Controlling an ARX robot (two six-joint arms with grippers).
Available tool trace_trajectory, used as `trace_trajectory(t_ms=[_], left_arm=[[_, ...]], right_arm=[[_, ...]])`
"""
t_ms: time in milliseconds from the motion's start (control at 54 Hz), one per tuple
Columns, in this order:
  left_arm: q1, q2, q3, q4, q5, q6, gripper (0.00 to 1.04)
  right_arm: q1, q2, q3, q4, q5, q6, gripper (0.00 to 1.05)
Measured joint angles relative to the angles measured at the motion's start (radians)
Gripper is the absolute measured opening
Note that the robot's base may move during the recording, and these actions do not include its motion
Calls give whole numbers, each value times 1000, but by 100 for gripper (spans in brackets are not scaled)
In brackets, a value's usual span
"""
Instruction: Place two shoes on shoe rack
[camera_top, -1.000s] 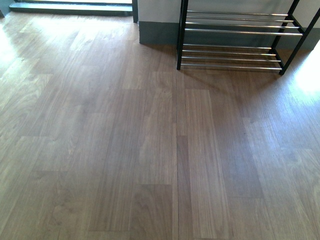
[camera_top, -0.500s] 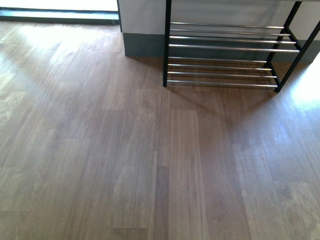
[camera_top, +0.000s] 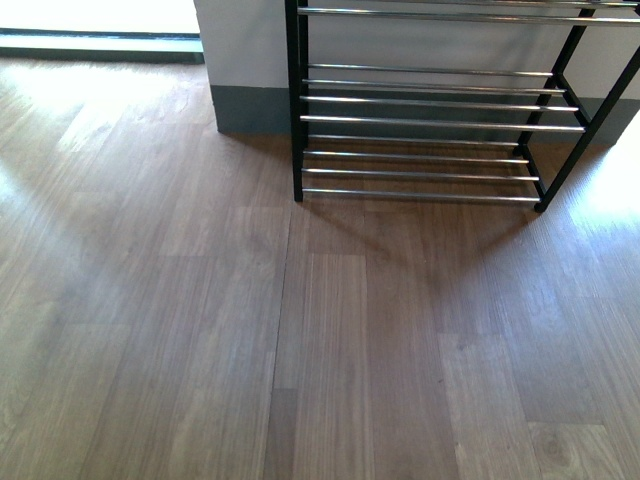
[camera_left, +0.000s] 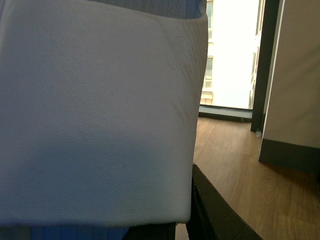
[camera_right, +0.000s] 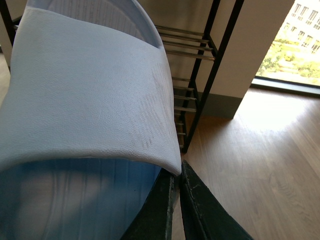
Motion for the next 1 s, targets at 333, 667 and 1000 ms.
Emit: trace_trajectory(t_ms=[333, 667, 1000], left_arm=[[0, 0, 0, 0, 0, 0, 2], [0, 0, 0, 0, 0, 0, 2], [0, 2, 0, 0, 0, 0, 2]], right_arm=[[0, 0, 0, 0, -3, 0, 1], [0, 0, 0, 0, -3, 0, 1], [0, 1, 0, 0, -3, 0, 1]])
